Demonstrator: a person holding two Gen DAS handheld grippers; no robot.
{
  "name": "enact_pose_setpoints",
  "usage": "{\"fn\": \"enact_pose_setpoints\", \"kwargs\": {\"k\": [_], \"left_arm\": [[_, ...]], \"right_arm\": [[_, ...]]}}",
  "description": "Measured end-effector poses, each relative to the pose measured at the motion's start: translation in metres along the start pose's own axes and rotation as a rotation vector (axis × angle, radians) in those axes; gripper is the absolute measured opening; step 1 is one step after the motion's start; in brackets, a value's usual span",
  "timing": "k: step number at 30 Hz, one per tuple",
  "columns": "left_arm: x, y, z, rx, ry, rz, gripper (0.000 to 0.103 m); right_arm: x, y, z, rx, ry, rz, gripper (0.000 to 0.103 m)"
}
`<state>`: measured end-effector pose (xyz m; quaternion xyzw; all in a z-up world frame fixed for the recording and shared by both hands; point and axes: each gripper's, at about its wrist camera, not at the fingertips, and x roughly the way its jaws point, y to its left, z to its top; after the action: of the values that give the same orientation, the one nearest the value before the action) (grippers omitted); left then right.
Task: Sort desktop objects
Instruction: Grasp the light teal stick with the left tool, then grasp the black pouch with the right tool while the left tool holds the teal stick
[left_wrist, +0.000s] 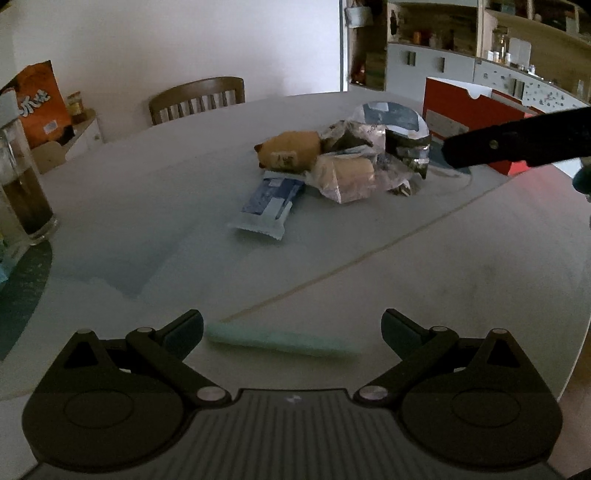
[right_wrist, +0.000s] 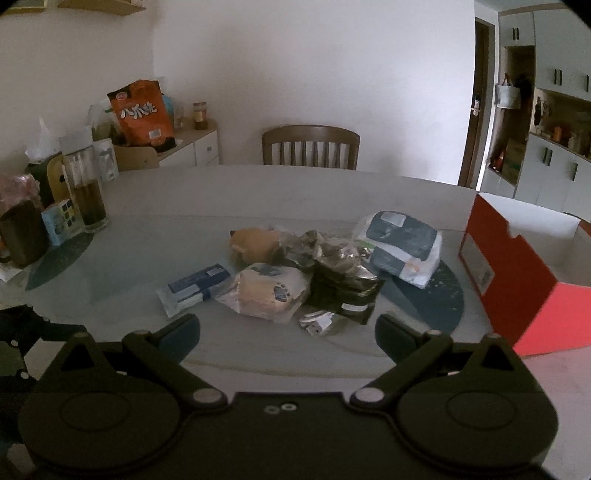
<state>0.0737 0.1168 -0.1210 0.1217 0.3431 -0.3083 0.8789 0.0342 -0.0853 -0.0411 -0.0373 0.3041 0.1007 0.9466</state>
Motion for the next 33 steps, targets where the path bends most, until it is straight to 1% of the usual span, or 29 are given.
{"fn": "enact_pose_setpoints", "kwargs": {"k": [8,13,14,18,22,25,28,33], "left_arm": [[0.009,0.013,-0.006,0.015,-0.005,-0.069,0.103],[0.010,0.013,-0.007,0.030,-0.028,-0.093,0.103],[0.010,0.013,-0.007,0.042,-0.028,-0.108,0.102],[0.010,0.013,-0.008,0.050,-0.030,-0.122,0.102],[0.009,0.013,-0.009,0.053,-0.032,-0.125,0.102],[0.009,0.012,-0.009,0.055,-0.034,-0.126,0.102],[0.009,0.012,-0.009,0.052,-0.040,-0.124,0.097],[0.008,0.008,-0.005,0.076,-0.056,-0.154,0.081]], "right_arm": [[0.026,0.013,0.003,-0.012,-0.001,-0.003,0.101],[0.047,0.018,0.006,-0.010,0.003,-0.005,0.101],[0.051,0.020,0.007,-0.012,0.005,-0.009,0.101],[0.064,0.022,0.008,-0.011,0.017,-0.017,0.101],[0.064,0.018,0.011,-0.002,0.006,-0.037,0.101],[0.063,0.010,0.013,0.004,-0.008,-0.081,0.101],[0.066,-0.001,0.018,0.031,-0.018,-0.136,0.101],[0.076,-0.015,0.025,0.055,-0.039,-0.189,0.101]]}}
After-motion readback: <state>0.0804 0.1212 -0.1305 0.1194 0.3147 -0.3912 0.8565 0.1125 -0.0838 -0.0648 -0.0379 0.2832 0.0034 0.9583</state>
